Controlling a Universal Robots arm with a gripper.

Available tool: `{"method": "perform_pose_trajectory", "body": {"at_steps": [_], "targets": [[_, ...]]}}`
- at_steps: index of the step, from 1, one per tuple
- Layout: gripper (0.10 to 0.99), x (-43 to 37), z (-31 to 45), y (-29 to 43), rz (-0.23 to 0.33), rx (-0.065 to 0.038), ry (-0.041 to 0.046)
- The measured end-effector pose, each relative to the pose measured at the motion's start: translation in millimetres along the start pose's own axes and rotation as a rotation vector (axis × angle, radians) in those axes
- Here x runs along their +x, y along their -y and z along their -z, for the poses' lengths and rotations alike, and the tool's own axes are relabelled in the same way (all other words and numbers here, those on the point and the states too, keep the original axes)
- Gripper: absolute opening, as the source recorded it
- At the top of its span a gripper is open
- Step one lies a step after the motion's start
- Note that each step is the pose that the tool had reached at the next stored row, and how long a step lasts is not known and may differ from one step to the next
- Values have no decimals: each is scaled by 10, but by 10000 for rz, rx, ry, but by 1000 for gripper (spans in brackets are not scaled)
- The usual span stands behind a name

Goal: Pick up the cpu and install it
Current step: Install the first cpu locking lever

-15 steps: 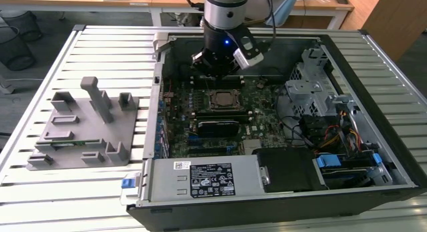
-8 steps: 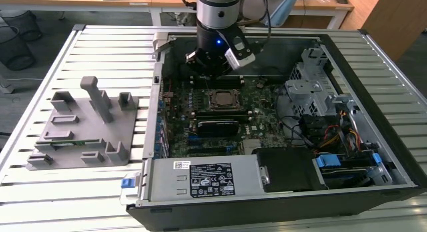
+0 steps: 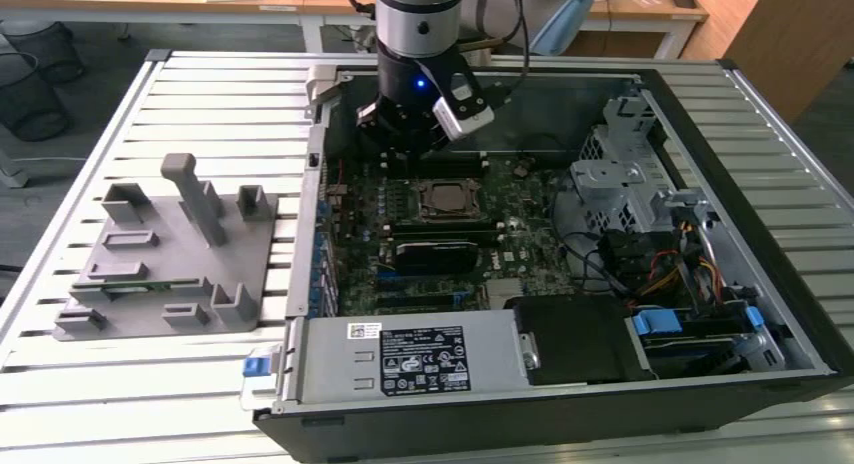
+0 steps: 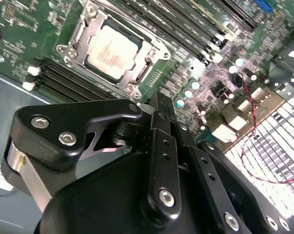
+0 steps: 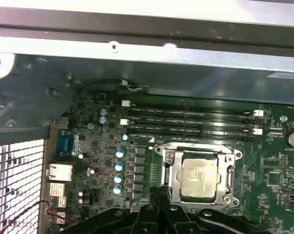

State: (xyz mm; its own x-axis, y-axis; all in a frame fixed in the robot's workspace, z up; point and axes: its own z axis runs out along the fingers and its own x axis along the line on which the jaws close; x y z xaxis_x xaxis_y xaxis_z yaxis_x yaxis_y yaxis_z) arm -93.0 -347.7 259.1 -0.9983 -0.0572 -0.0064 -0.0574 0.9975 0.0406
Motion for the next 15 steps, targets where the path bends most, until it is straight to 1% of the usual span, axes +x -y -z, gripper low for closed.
{"method": "perform_pose_trajectory", "body": {"at_steps": [4, 9, 15], "targets": [[106, 32, 35, -4, -2, -20, 2], [106, 69, 40, -24, -2, -24, 2], [106, 95, 38, -89, -2, -25, 3]]}}
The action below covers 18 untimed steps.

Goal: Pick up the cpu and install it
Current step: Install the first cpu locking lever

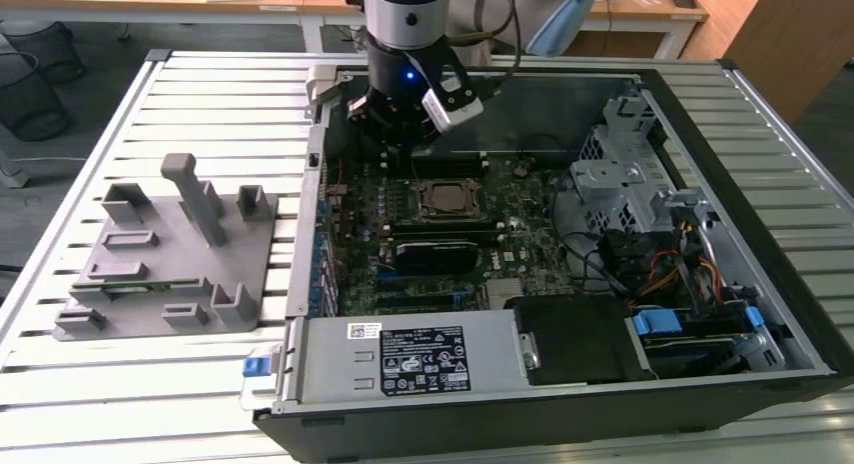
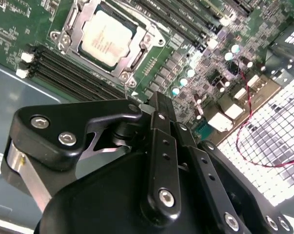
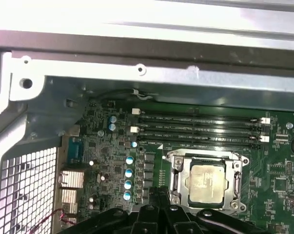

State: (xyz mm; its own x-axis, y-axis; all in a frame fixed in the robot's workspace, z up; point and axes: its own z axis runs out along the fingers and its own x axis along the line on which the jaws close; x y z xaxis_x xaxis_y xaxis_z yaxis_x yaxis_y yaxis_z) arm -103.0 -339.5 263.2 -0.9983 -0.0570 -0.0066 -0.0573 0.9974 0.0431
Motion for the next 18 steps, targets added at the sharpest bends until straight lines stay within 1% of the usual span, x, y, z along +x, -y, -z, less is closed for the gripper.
{"method": "perform_pose_trajectory", "body": {"at_steps": [6, 11, 18], "targets": [[106, 16, -8, -92, 1, 0, -1], [106, 45, -23, -131, -12, 0, 1], [106, 43, -42, -221, -19, 0, 1]]}}
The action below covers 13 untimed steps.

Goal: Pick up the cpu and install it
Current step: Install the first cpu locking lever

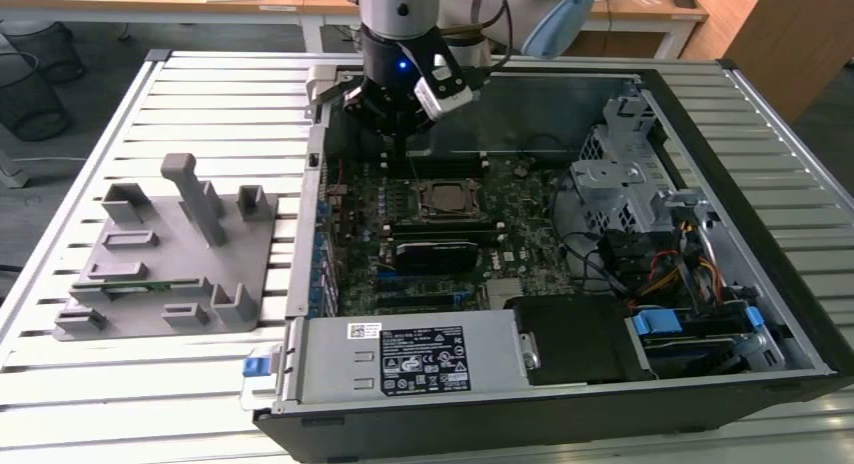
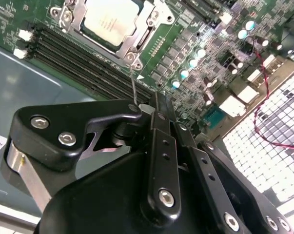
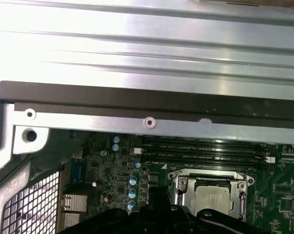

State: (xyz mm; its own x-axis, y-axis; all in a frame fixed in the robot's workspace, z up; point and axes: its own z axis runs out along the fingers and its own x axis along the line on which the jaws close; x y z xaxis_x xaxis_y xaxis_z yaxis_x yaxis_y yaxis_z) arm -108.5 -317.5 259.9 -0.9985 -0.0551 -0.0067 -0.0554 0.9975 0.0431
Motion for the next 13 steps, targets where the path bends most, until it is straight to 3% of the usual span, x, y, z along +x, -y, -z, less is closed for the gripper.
{"method": "perform_pose_trajectory", "body": {"at_steps": [6, 13], "targets": [[106, -47, -4, -21, -1, -1, 0], [106, -216, -8, -12, 1, 0, -7]]}}
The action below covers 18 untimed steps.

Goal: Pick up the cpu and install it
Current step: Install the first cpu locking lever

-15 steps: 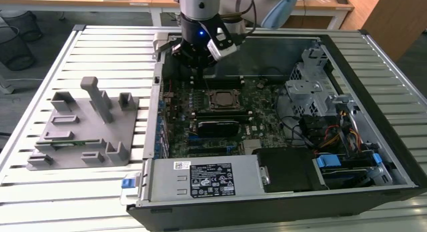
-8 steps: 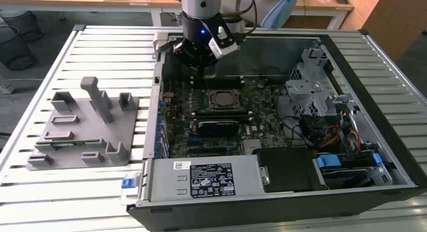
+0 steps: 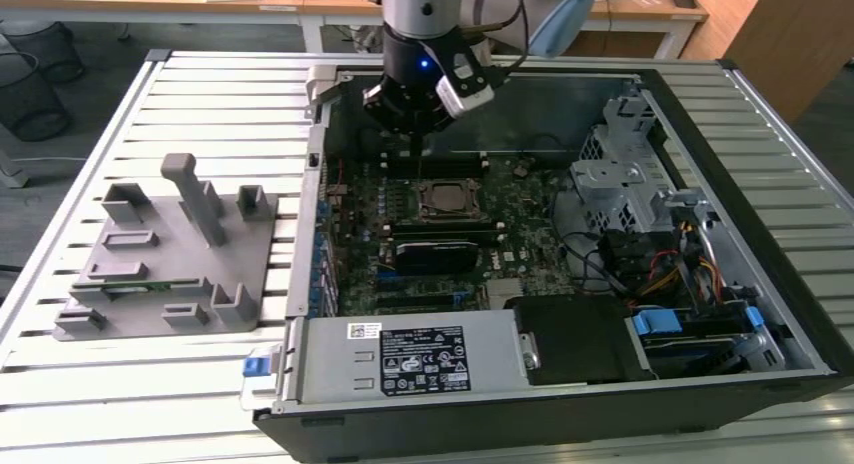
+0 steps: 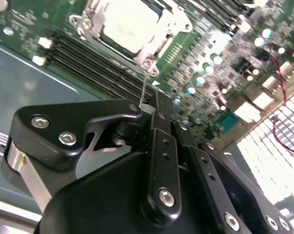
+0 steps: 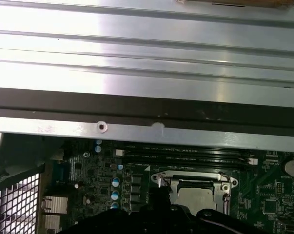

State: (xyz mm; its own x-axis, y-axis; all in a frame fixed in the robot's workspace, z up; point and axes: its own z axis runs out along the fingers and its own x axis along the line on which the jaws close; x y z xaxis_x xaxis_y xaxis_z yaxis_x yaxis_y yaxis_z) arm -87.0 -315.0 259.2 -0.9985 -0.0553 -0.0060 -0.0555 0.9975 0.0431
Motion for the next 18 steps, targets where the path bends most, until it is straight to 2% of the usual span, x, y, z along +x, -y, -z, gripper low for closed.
{"method": "perform_pose_trajectory", "body": {"at_steps": [3, 4, 7, 10, 11, 18], "targets": [[106, -71, -2, 4, 3, -3, -8], [106, -82, -1, 5, 8, -39, -8], [106, -96, -6, 12, 13, -286, 7], [106, -95, -8, 41, 12, -472, 16], [106, -95, -10, 47, 12, -500, 19], [106, -140, -53, 55, -99, -501, 27]]}}
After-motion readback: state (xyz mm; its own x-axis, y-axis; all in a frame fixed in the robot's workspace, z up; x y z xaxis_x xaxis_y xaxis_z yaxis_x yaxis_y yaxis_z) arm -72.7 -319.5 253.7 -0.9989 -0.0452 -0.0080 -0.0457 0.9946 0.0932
